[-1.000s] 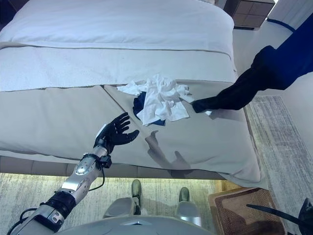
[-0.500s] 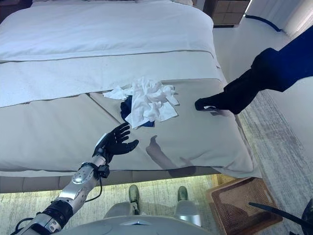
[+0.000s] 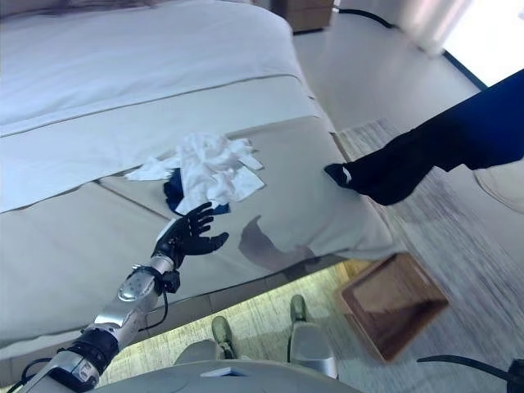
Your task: Pick up the clothes from the bed and place them into the basket
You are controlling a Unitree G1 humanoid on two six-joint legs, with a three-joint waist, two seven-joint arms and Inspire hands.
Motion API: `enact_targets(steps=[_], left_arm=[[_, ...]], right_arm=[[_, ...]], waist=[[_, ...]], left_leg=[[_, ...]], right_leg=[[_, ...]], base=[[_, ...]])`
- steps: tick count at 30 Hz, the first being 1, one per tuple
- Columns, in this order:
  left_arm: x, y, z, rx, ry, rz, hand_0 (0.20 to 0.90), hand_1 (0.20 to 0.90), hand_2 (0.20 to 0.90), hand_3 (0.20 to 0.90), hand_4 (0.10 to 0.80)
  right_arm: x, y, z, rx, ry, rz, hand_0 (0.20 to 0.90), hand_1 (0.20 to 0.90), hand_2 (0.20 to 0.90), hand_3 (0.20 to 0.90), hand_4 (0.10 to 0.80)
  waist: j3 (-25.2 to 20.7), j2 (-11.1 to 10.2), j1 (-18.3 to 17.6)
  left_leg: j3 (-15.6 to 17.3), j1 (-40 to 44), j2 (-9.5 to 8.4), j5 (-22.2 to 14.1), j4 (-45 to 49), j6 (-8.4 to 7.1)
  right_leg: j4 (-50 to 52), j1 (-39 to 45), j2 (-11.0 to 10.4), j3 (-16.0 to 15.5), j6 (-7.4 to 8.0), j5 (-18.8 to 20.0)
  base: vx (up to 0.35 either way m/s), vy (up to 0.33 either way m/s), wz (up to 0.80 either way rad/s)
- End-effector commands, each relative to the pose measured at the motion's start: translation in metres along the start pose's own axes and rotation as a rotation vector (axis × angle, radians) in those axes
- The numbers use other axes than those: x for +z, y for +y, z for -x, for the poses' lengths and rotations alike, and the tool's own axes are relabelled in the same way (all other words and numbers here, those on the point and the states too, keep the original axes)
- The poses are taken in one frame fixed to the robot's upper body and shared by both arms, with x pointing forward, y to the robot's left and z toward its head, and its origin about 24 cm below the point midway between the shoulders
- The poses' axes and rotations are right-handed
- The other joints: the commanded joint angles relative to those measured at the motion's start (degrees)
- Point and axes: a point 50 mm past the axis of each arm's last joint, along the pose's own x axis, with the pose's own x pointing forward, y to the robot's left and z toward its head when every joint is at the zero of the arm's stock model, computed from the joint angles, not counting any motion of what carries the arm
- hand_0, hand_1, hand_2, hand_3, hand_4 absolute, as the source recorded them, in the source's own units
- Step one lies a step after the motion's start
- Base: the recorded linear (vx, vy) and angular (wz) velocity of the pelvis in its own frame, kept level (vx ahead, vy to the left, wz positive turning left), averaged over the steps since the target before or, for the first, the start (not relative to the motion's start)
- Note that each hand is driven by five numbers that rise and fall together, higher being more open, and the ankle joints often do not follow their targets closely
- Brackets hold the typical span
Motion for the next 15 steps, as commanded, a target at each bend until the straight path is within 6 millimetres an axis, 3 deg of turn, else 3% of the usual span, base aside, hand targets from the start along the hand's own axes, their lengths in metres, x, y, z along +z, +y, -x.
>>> enact_targets(steps=[1,6,15], left_arm=[[0.024,0.002,-0.005,0.008,-0.122,-0.009,0.900,0.900,0.900,0.900,0.800],[0.020,-0.013,-0.007,-0.035,-0.124,-0.035,0.900,0.900,0.900,0.900,0.800],[0.020,-0.014,-0.007,-0.038,-0.129,-0.017,0.900,0.900,0.900,0.900,0.800]], right_arm=[[0.061,-0.037,0.010,-0.034,-0.314,-0.037,0.300,0.300,0.300,0.200,0.100],[0.062,-0.041,0.009,-0.029,-0.335,0.032,0.300,0.300,0.300,0.200,0.100],[0.052,-0.044,0.011,0.013,-0.336,-0.030,0.300,0.300,0.300,0.200,0.100]], waist=[[-6.8,-0.8,-0.2],[-7.7,-0.8,-1.4],[-8.1,0.4,-4.7]], left_leg=[[-6.6,-0.7,-1.29,-6.9,7.0,-0.77],[-5.7,0.8,-1.88,-6.1,3.8,-1.32],[-4.1,2.6,-2.05,-6.9,3.2,-1.16]], right_leg=[[2.3,1.0,-1.8,0.6,2.58,-3.6],[-0.6,1.8,-0.8,1.5,2.50,-3.4],[-1.5,1.9,0.2,4.4,2.49,-3.2]], base=[[0.022,-0.051,-0.45],[0.015,-0.028,-0.28],[0.021,0.012,-0.15]])
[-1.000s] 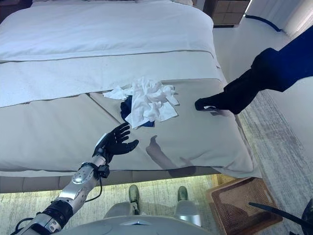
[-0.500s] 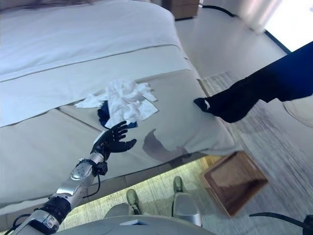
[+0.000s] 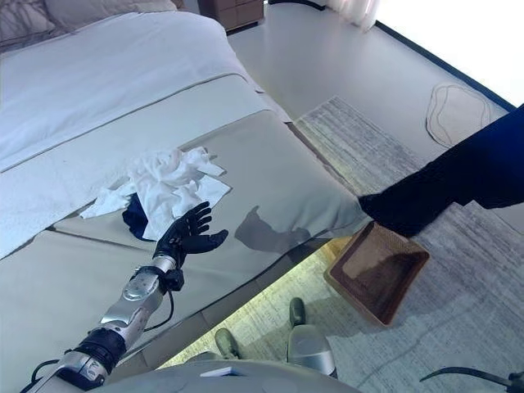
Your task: Pick up the clothes from the bed and place them into the basket
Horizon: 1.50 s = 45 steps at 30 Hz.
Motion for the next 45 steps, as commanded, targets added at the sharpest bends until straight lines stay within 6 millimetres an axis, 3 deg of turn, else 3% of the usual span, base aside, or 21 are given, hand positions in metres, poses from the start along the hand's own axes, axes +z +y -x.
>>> enact_targets(steps=[1,14,23,26,27,33,45], left_arm=[[0.027,-0.001,-0.006,-0.033,-0.142,-0.040,0.900,0.900,0.900,0.900,0.800],[0.019,0.001,-0.006,-0.024,-0.118,-0.047,0.900,0.900,0.900,0.900,0.800],[0.022,0.003,-0.007,0.004,-0.140,-0.037,0.900,0.900,0.900,0.900,0.800],[0.026,0.005,-0.008,0.030,-0.159,-0.019,0.900,0.900,0.900,0.900,0.800],[0.027,0.005,-0.008,0.034,-0.165,-0.015,0.900,0.900,0.900,0.900,0.800],[0.034,0.002,-0.008,0.022,-0.183,-0.029,0.900,0.900,0.900,0.900,0.800],[0.036,-0.001,-0.006,0.005,-0.194,-0.045,0.900,0.900,0.900,0.900,0.800]], right_arm=[[0.072,-0.041,0.014,-0.064,-0.333,-0.092,0.300,0.300,0.300,0.200,0.100],[0.012,-0.020,0.013,0.210,-0.194,-0.018,0.300,0.300,0.300,0.200,0.100],[-0.036,-0.016,0.014,0.241,-0.044,0.079,0.300,0.300,0.300,0.200,0.100],[-0.072,-0.008,0.022,0.261,0.039,0.054,0.300,0.300,0.300,0.200,0.100],[-0.095,-0.003,0.028,0.258,0.089,0.042,0.300,0.300,0.300,0.200,0.100],[-0.167,-0.004,0.051,0.170,0.247,0.043,0.300,0.300,0.300,0.200,0.100],[-0.183,-0.014,0.055,0.136,0.259,0.155,0.300,0.300,0.300,0.200,0.100]], waist=[[-6.4,-0.3,0.4],[-6.7,-1.2,-1.1],[-6.2,-0.8,-1.4],[-5.7,-0.5,-1.8],[-5.4,-0.4,-1.9],[-4.2,0.3,-1.8],[-3.1,1.5,-1.9]], left_leg=[[-7.1,0.4,1.50,-7.5,5.6,-0.25],[-6.2,0.3,2.04,-8.9,7.6,-0.12],[-5.7,0.6,2.17,-9.1,7.2,-0.10],[-5.5,0.7,2.12,-8.8,6.7,0.02],[-5.5,0.7,2.07,-8.8,6.6,0.17],[-5.0,0.8,2.29,-8.6,6.1,0.49],[-4.1,0.0,2.09,-8.2,5.5,0.19]], right_leg=[[7.1,-1.5,0.2,0.0,1.68,-4.1],[6.8,-2.3,0.6,2.2,1.62,-3.6],[6.3,-2.4,0.8,1.9,1.95,-3.3],[6.3,-2.7,1.0,2.0,1.92,-3.1],[6.4,-2.7,1.1,2.1,1.89,-3.1],[6.3,-3.0,1.3,1.8,1.93,-2.8],[5.1,-3.3,1.5,1.5,1.66,-2.8]], base=[[0.000,0.011,-0.08],[-0.001,-0.002,-0.09],[-0.009,-0.009,-0.01],[-0.041,0.001,0.01],[-0.035,-0.012,-0.02],[-0.042,-0.045,0.00],[-0.036,-0.069,0.00]])
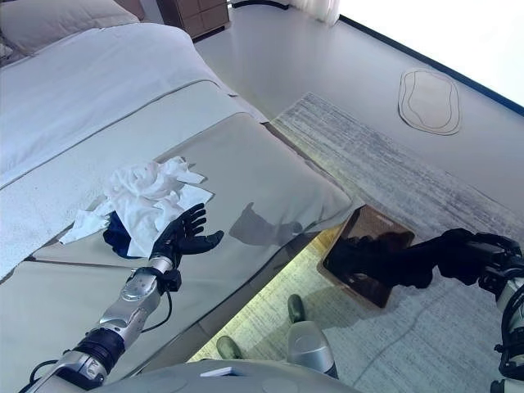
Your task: Pick up the clothes from the bed and place them into the basket
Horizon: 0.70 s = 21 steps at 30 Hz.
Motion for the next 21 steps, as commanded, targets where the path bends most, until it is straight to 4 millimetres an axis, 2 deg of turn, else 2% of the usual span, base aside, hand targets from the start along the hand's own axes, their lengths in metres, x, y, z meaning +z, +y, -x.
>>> enact_targets(steps=[1,7,10,13,15,18,19,21], left_arm=[[0.043,-0.008,-0.006,-0.046,-0.218,-0.017,0.900,0.900,0.900,0.900,0.800],[0.049,-0.014,-0.007,-0.090,-0.233,-0.040,0.900,0.900,0.900,0.900,0.800],[0.050,-0.018,-0.008,-0.124,-0.225,-0.057,0.900,0.900,0.900,0.900,0.800],[0.046,-0.022,-0.008,-0.150,-0.210,-0.058,0.900,0.900,0.900,0.900,0.800],[0.046,-0.023,-0.008,-0.150,-0.209,-0.050,0.900,0.900,0.900,0.900,0.800],[0.043,-0.025,-0.006,-0.128,-0.209,-0.025,0.900,0.900,0.900,0.900,0.800],[0.043,-0.025,-0.005,-0.124,-0.211,-0.024,0.900,0.900,0.900,0.900,0.800],[0.044,-0.025,-0.004,-0.125,-0.219,-0.021,0.900,0.900,0.900,0.900,0.800]], right_arm=[[0.076,-0.038,0.006,-0.158,-0.301,0.017,0.300,0.300,0.300,0.200,0.100],[0.080,-0.027,0.005,-0.158,-0.322,-0.006,0.300,0.300,0.300,0.200,0.100],[0.092,-0.019,0.007,-0.128,-0.373,-0.037,0.300,0.300,0.300,0.200,0.100],[0.112,-0.002,0.012,-0.079,-0.452,-0.045,0.300,0.300,0.300,0.200,0.100],[0.118,0.004,0.014,-0.066,-0.468,-0.039,0.300,0.300,0.300,0.200,0.100],[0.134,0.031,0.016,-0.003,-0.505,-0.009,0.300,0.300,0.300,0.200,0.100],[0.140,0.037,0.018,0.017,-0.518,-0.013,0.300,0.300,0.300,0.200,0.100],[0.151,0.045,0.021,0.044,-0.543,-0.021,0.300,0.300,0.300,0.200,0.100]], waist=[[-2.4,0.8,1.9],[-1.5,2.1,1.7],[-1.1,3.0,1.4],[-1.3,4.2,0.9],[-1.2,4.5,0.9],[-1.0,4.9,2.4],[-1.0,4.9,2.9],[-0.6,5.0,3.1]], left_leg=[[-6.5,0.2,1.68,-7.8,6.1,0.49],[-6.1,-0.3,1.74,-7.5,5.9,0.14],[-6.1,-0.2,1.66,-7.3,5.3,-0.14],[-6.8,-0.2,1.37,-7.2,4.9,-0.36],[-7.6,-0.3,0.95,-7.4,5.0,-0.33],[-13.3,-1.4,-1.86,-8.2,5.9,0.64],[-14.3,-2.0,-2.38,-8.1,5.9,0.85],[-13.0,-2.4,-1.96,-8.2,6.5,0.80]], right_leg=[[5.0,-1.4,1.2,-1.4,1.33,-2.6],[4.2,-1.6,1.2,-1.2,1.12,-2.5],[3.7,-1.3,1.3,-1.0,0.98,-2.5],[3.3,-1.2,1.9,-0.1,0.68,-2.8],[3.1,-1.2,2.2,0.6,0.67,-2.9],[3.5,-1.7,3.4,3.8,0.61,-2.9],[3.6,-2.2,3.6,4.6,0.47,-2.7],[3.1,-2.9,3.2,3.7,0.36,-2.2]], base=[[-0.033,-0.084,-0.02],[-0.054,-0.073,0.00],[-0.050,-0.062,0.00],[-0.043,-0.070,-0.02],[-0.028,-0.050,-0.07],[0.005,-0.060,-0.32],[-0.026,-0.072,-0.98],[-0.078,-0.036,-1.01]])
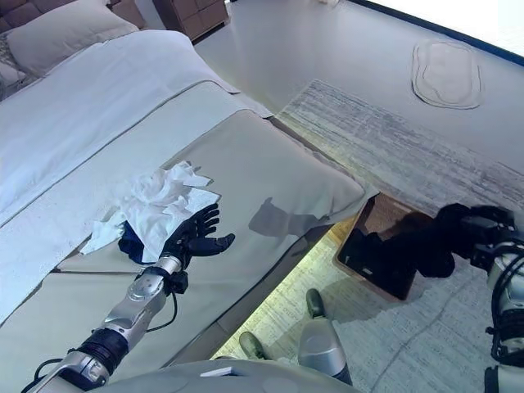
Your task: Pick up the clothes from the bed and place them into the basket
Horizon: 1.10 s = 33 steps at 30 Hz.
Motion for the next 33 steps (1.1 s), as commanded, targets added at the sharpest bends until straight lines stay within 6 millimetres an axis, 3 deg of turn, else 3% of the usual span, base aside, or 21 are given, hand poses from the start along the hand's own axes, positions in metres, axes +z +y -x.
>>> enact_targets(steps=[1,3,7,13,20,21,22,33], left_arm=[[0.041,-0.005,-0.006,-0.017,-0.211,-0.005,0.900,0.900,0.900,0.900,0.800],[0.041,-0.005,-0.007,-0.004,-0.221,0.002,0.900,0.900,0.900,0.900,0.800],[0.041,-0.009,-0.009,-0.004,-0.225,0.022,0.900,0.900,0.900,0.900,0.800],[0.039,-0.015,-0.011,-0.021,-0.224,0.033,0.900,0.900,0.900,0.900,0.800],[0.041,-0.017,-0.012,-0.026,-0.230,0.037,0.900,0.900,0.900,0.900,0.800],[0.041,-0.017,-0.012,-0.026,-0.230,0.038,0.900,0.900,0.900,0.900,0.800],[0.041,-0.017,-0.012,-0.027,-0.229,0.039,0.900,0.900,0.900,0.900,0.800],[0.043,-0.017,-0.012,-0.027,-0.231,0.037,0.900,0.900,0.900,0.900,0.800]], right_arm=[[0.090,-0.009,-0.003,-0.059,-0.314,-0.051,0.300,0.300,0.300,0.200,0.100],[0.100,0.000,-0.004,-0.039,-0.335,-0.037,0.300,0.300,0.300,0.200,0.100],[0.109,0.004,-0.007,-0.024,-0.343,0.000,0.300,0.300,0.300,0.200,0.100],[0.098,0.005,-0.010,-0.044,-0.284,0.053,0.300,0.300,0.300,0.200,0.100],[0.085,0.010,-0.012,-0.036,-0.250,0.037,0.300,0.300,0.300,0.200,0.100],[0.084,0.012,-0.013,-0.027,-0.252,0.039,0.625,0.625,0.625,0.579,0.479],[0.084,0.013,-0.013,-0.022,-0.253,0.045,0.900,0.900,0.900,0.900,0.800],[0.066,0.021,-0.013,0.042,-0.201,0.040,0.900,0.900,0.900,0.900,0.800]], waist=[[-0.6,-1.1,0.3],[0.0,-0.9,0.9],[0.0,0.0,0.9],[-0.5,1.1,1.0],[-0.4,1.6,1.4],[-0.4,1.7,1.5],[-0.4,1.7,1.5],[-0.4,1.4,1.7]], left_leg=[[-2.0,-1.4,0.77,-7.4,6.8,-0.33],[0.2,-1.0,1.36,-7.7,7.1,-0.51],[0.7,-1.2,1.74,-7.7,7.7,-0.89],[1.3,-1.6,2.54,-7.2,8.3,-1.98],[1.2,-1.5,2.79,-7.0,8.1,-2.20],[1.1,-1.5,2.74,-7.0,8.0,-2.22],[1.1,-1.4,2.69,-6.9,7.9,-2.24],[0.8,-1.3,2.58,-6.8,7.4,-2.21]], right_leg=[[2.7,1.6,1.4,-6.4,0.24,-4.0],[2.2,1.9,0.6,-10.0,0.51,-3.9],[1.3,3.0,1.1,-9.5,-0.17,-4.4],[1.0,4.0,0.7,-10.6,-0.58,-5.2],[0.8,4.4,0.4,-11.4,-0.78,-5.4],[0.8,4.5,0.4,-11.5,-0.79,-5.4],[0.7,4.6,0.4,-11.6,-0.79,-5.4],[0.7,4.7,0.3,-12.0,-0.80,-5.5]], base=[[-0.084,-0.008,-0.45],[-0.050,0.004,-0.35],[0.012,-0.020,-0.58],[0.019,-0.012,-0.04],[0.008,-0.005,0.03],[0.025,-0.002,0.12],[0.031,0.001,0.14],[0.005,-0.001,0.04]])
